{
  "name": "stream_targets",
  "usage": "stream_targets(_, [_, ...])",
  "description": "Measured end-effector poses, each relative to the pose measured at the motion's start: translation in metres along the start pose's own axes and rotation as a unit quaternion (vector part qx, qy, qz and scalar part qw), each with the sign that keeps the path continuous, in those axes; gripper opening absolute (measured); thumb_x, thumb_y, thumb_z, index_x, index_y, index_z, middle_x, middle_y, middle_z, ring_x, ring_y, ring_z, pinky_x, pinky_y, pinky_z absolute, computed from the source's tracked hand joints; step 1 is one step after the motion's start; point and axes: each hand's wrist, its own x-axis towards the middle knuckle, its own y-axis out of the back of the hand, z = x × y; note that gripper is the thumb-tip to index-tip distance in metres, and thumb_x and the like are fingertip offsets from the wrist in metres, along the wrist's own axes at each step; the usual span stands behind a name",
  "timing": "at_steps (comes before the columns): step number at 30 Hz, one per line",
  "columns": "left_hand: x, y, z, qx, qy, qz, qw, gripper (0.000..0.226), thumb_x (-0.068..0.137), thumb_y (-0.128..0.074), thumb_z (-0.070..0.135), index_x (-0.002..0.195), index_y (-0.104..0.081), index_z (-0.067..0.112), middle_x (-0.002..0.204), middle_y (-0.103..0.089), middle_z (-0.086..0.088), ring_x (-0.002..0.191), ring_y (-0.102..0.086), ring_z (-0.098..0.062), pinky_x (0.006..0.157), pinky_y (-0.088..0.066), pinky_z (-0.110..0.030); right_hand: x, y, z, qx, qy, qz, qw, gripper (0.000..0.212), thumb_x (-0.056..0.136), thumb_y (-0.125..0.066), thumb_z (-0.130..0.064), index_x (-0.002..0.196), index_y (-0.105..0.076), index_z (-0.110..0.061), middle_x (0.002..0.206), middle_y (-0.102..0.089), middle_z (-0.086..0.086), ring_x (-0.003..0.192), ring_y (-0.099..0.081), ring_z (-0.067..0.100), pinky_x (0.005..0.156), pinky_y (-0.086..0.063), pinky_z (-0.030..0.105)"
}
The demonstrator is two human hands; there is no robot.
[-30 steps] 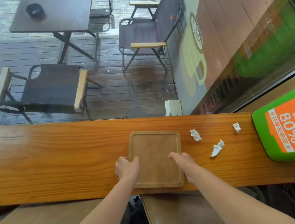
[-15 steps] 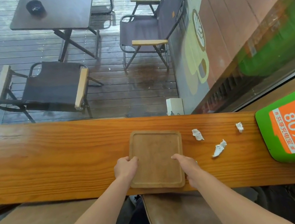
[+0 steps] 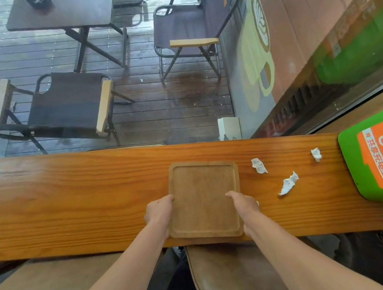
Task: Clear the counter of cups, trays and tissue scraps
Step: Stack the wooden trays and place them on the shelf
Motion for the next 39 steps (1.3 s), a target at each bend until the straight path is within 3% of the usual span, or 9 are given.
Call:
stream_targets(2, [0.003,0.002,-0.003,-0.061,0.02,-0.012,0.998,0.026,0.086,-0.068,0.034,0.1,-0.066,0.013,0.095,-0.067,-0.003,0.086,-0.062,-0.023,0.066,-0.051,-0.036,0.005,-0.003,0.004,-0.006,0.015,0.013,1.0,0.06,0.096,-0.058,-0.04,0.147,-0.042,-0.012,0.151,-0.041,0.007,0.135,-0.041,0.03,0.106,-0.038,0.044])
stream_targets(6, [0.009,0.001,-0.011,-0.052,0.001,0.0,0.999,0.01,0.087,-0.069,0.03,0.087,-0.069,0.02,0.105,-0.072,-0.007,0.097,-0.065,-0.028,0.089,-0.056,-0.045,0.009,-0.005,0.013,-0.037,0.045,0.034,0.998,0.059,0.1,-0.055,-0.037,0.15,-0.037,-0.013,0.154,-0.034,0.006,0.137,-0.039,0.03,0.111,-0.038,0.047])
stream_targets(11, [0.003,-0.003,-0.016,-0.011,-0.033,-0.002,0.999,0.042,0.094,-0.065,0.028,0.132,-0.061,0.012,0.125,-0.067,-0.009,0.115,-0.062,-0.03,0.101,-0.051,-0.047,0.007,-0.003,0.017,-0.06,0.07,0.045,0.995,0.055,0.103,-0.048,-0.034,0.152,-0.033,-0.013,0.157,-0.03,0.007,0.141,-0.035,0.031,0.114,-0.036,0.048])
stream_targets(16, [-0.007,-0.017,-0.02,0.071,-0.09,0.04,0.993,0.035,0.1,-0.054,0.026,0.132,-0.063,0.014,0.103,-0.065,-0.001,0.092,-0.055,-0.019,0.077,-0.044,-0.03,0.005,-0.004,0.017,-0.039,0.064,0.047,0.996,0.053,0.104,-0.046,-0.029,0.153,-0.031,-0.015,0.156,-0.036,0.006,0.141,-0.037,0.031,0.113,-0.037,0.049])
stream_targets(19, [-0.008,-0.017,-0.017,0.075,-0.078,0.044,0.993,0.035,0.1,-0.054,0.025,0.132,-0.062,0.012,0.106,-0.065,-0.002,0.098,-0.058,-0.023,0.082,-0.048,-0.033,0.006,0.0,0.018,-0.045,0.065,0.034,0.996,0.053,0.103,-0.048,-0.03,0.153,-0.034,-0.014,0.154,-0.038,0.005,0.139,-0.039,0.03,0.113,-0.038,0.049])
stream_targets(23, [-0.003,-0.014,-0.017,0.039,-0.053,0.034,0.997,0.045,0.097,-0.061,0.024,0.139,-0.055,0.01,0.129,-0.064,-0.012,0.117,-0.059,-0.032,0.102,-0.05,-0.047,0.008,0.003,0.017,-0.064,0.079,0.03,0.994,0.052,0.102,-0.052,-0.03,0.149,-0.04,-0.011,0.153,-0.036,0.004,0.137,-0.041,0.029,0.111,-0.041,0.045])
stream_targets(30, [-0.001,-0.011,-0.023,-0.046,-0.002,-0.056,0.997,0.06,0.085,-0.076,0.035,0.131,-0.055,0.003,0.112,-0.069,-0.015,0.099,-0.067,-0.033,0.09,-0.056,-0.052,0.009,0.011,0.013,-0.062,0.08,0.009,0.995,0.058,0.098,-0.058,-0.034,0.149,-0.038,-0.015,0.148,-0.044,0.006,0.133,-0.045,0.029,0.108,-0.044,0.049])
stream_targets(35, [-0.01,-0.003,-0.013,-0.099,0.01,-0.13,0.987,0.067,0.089,-0.073,0.031,0.14,-0.041,0.002,0.123,-0.063,-0.019,0.107,-0.065,-0.037,0.092,-0.054,-0.059,-0.002,0.011,0.006,-0.078,0.087,-0.023,0.993,0.065,0.098,-0.06,-0.033,0.153,-0.03,-0.015,0.15,-0.044,0.007,0.137,-0.042,0.029,0.111,-0.04,0.047])
stream_targets(39, [-0.033,0.01,0.016,-0.106,-0.033,-0.163,0.98,0.071,0.089,-0.073,0.027,0.144,-0.034,0.004,0.126,-0.062,-0.02,0.11,-0.065,-0.037,0.092,-0.054,-0.06,-0.022,0.024,-0.014,-0.029,0.119,-0.07,0.99,0.054,0.097,-0.062,-0.025,0.145,-0.042,-0.014,0.135,-0.057,0.005,0.124,-0.053,0.026,0.104,-0.047,0.043])
